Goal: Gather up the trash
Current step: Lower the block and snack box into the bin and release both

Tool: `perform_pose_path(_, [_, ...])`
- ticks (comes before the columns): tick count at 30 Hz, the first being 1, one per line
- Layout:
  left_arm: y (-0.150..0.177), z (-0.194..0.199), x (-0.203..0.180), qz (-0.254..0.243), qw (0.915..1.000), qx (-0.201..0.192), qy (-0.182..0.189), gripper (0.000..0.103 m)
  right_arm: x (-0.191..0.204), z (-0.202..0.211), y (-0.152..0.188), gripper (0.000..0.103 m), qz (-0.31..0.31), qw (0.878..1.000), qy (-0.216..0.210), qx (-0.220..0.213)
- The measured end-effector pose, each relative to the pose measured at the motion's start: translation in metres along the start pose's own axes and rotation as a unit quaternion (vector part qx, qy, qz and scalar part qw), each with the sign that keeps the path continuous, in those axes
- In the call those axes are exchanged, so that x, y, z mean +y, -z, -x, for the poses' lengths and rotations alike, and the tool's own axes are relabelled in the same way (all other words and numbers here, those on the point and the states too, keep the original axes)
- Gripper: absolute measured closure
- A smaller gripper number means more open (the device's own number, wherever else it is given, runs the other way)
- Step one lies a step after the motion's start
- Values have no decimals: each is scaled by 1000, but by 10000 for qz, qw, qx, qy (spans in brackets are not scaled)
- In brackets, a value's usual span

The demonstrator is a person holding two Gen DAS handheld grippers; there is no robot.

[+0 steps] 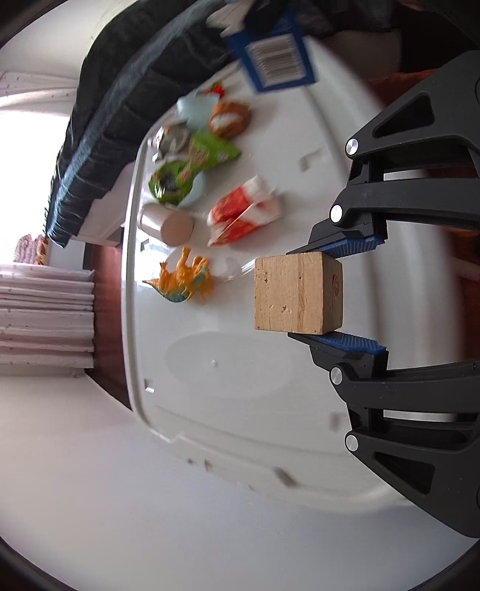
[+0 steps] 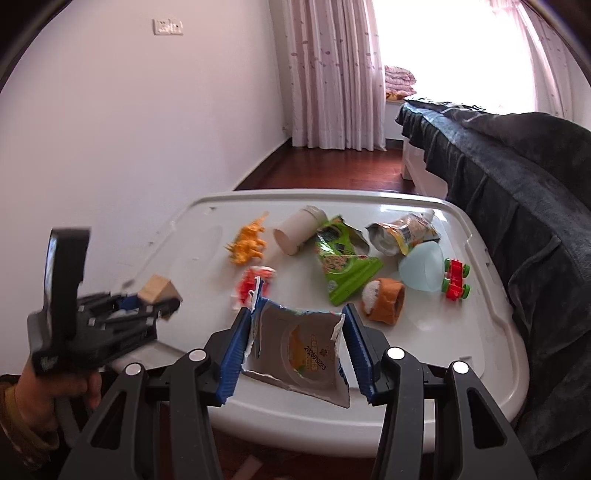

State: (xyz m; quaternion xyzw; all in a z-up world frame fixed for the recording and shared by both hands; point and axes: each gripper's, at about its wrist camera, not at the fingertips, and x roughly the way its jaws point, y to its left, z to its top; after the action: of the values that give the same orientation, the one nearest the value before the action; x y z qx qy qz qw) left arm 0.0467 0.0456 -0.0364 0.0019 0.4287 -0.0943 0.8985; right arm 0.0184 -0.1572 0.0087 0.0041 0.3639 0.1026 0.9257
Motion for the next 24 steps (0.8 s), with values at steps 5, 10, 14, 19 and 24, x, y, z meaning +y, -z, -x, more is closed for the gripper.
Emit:
perform_pose_path(5, [37,41,-12,-3,9998,1,203,68,20,30,19,53,136,9998,-111,114])
perform_pose_path(10, [85,55,-29,-93,9982,360,461,68,34,42,60,53,190,9980,-216,560])
perform_pose_path(14, [117,54,-40,-227,9951,737,619,68,37,44,101,53,205,9949,-174,975])
perform_pose_path(19, [139,48,-46,-230,9911,1068,763,68,35,40,146,53,174,9881,-48,1530])
perform_pose_path(24, [145,46,-49,-51,9886,1320,724,47,30,34,164,40,34,9816,58,1906])
